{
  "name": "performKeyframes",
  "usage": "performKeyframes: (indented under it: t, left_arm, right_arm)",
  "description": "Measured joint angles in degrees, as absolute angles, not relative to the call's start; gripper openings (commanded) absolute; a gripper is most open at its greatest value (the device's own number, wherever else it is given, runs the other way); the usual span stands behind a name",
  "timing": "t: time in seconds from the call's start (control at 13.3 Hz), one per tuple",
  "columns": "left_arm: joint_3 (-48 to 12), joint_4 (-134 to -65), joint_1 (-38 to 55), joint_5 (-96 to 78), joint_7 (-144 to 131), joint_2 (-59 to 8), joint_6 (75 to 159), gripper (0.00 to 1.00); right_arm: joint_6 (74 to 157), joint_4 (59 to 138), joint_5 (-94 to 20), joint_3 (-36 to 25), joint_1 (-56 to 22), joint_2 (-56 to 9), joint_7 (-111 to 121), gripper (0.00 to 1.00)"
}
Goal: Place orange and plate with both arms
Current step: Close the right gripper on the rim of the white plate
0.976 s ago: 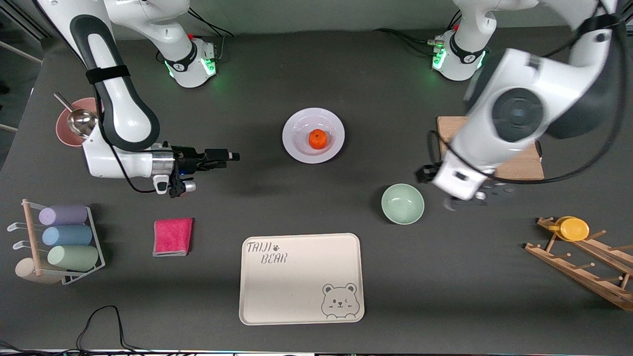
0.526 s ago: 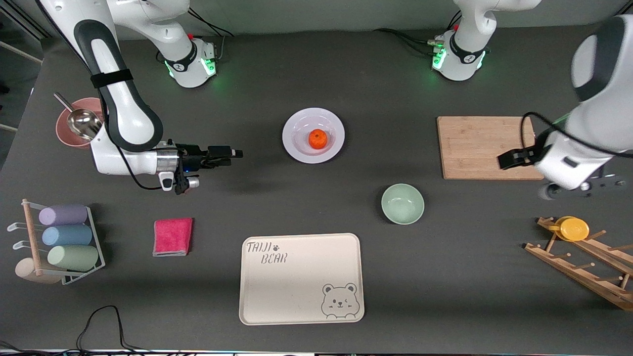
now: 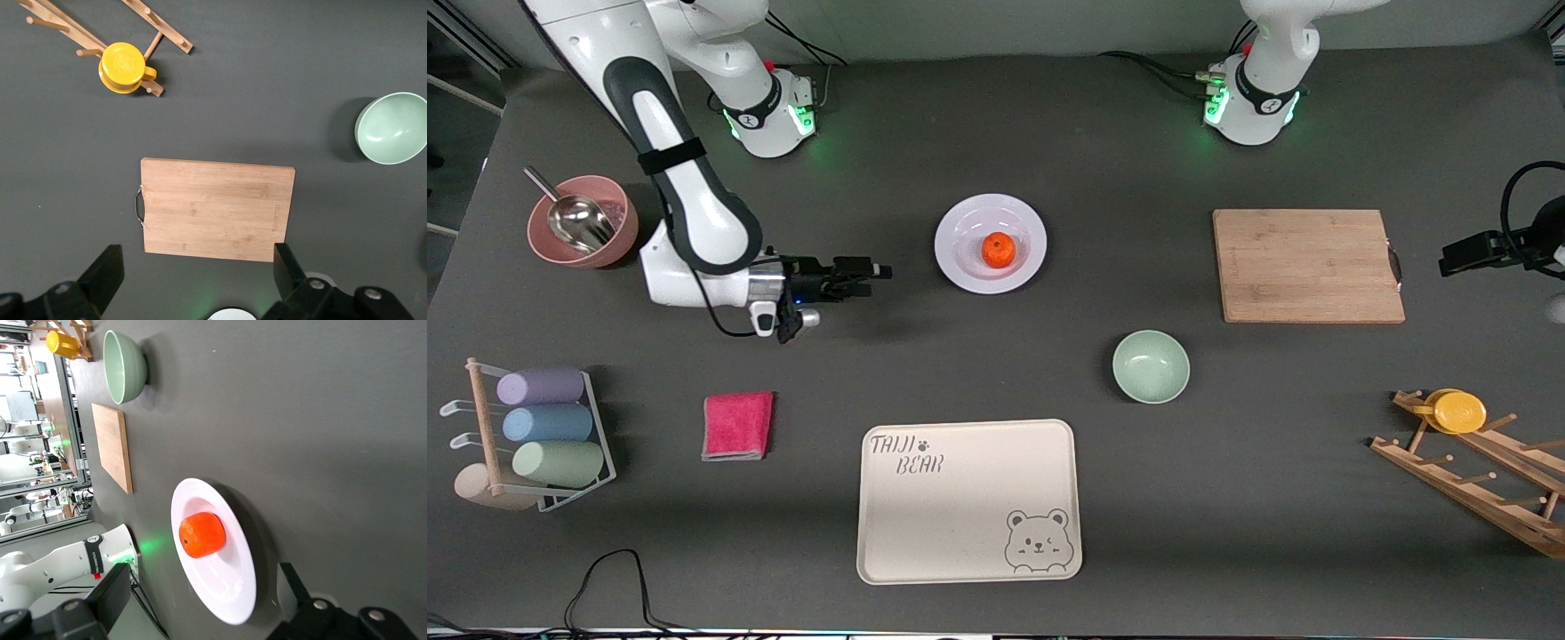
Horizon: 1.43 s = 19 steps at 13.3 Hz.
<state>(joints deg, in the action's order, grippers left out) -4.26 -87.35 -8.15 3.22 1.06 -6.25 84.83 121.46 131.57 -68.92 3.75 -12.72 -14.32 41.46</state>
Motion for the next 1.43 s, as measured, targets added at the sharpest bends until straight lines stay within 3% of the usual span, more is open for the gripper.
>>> performKeyframes:
  t: [1.43]
  left_arm:
    - [-6.4, -88.2, -8.6, 3.3, 1.1, -6.4, 85.5, 1.00]
  right_arm:
    - [125.0, 136.7, -87.4, 9.6, -12.9, -24.1, 66.1, 0.95]
